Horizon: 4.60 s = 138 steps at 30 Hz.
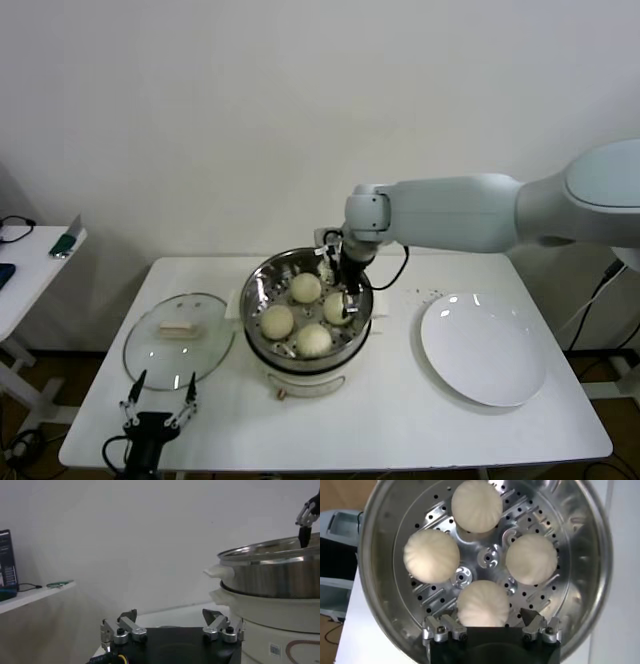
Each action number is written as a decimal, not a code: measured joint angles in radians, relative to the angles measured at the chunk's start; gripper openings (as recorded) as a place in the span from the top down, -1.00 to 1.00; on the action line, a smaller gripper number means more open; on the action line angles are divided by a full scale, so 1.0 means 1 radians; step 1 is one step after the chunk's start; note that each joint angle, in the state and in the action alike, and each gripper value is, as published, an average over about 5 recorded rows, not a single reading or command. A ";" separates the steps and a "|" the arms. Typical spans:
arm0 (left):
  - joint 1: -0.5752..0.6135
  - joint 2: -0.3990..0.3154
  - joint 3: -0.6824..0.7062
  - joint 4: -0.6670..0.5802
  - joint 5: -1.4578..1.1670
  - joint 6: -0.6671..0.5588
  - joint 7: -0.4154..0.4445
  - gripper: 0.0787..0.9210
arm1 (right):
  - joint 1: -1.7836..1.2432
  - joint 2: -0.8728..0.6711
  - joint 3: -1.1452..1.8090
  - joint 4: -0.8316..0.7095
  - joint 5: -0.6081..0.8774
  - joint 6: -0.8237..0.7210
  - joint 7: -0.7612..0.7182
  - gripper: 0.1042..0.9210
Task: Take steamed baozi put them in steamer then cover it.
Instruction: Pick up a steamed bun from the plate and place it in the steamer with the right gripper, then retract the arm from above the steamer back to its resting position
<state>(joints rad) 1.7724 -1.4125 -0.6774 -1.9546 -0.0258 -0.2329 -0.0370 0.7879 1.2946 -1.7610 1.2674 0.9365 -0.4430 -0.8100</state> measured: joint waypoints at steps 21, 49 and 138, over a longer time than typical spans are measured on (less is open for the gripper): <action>-0.013 -0.013 0.001 -0.033 0.039 0.014 0.004 -0.77 | -0.075 -0.372 0.260 0.120 -0.076 0.254 0.191 -0.76; 0.036 -0.046 -0.036 -0.144 0.252 0.081 0.048 -0.77 | -1.365 -0.654 1.633 0.427 -0.318 0.468 0.676 -0.76; -0.687 0.162 0.095 0.676 1.470 0.237 -0.123 0.20 | -2.273 -0.092 2.495 0.506 -0.712 0.518 0.584 -0.76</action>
<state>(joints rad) 1.0858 -1.2504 -0.5825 -1.2785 1.4438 0.0045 -0.1601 -1.4848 1.2027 0.7337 1.7733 0.2243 0.0745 -0.2261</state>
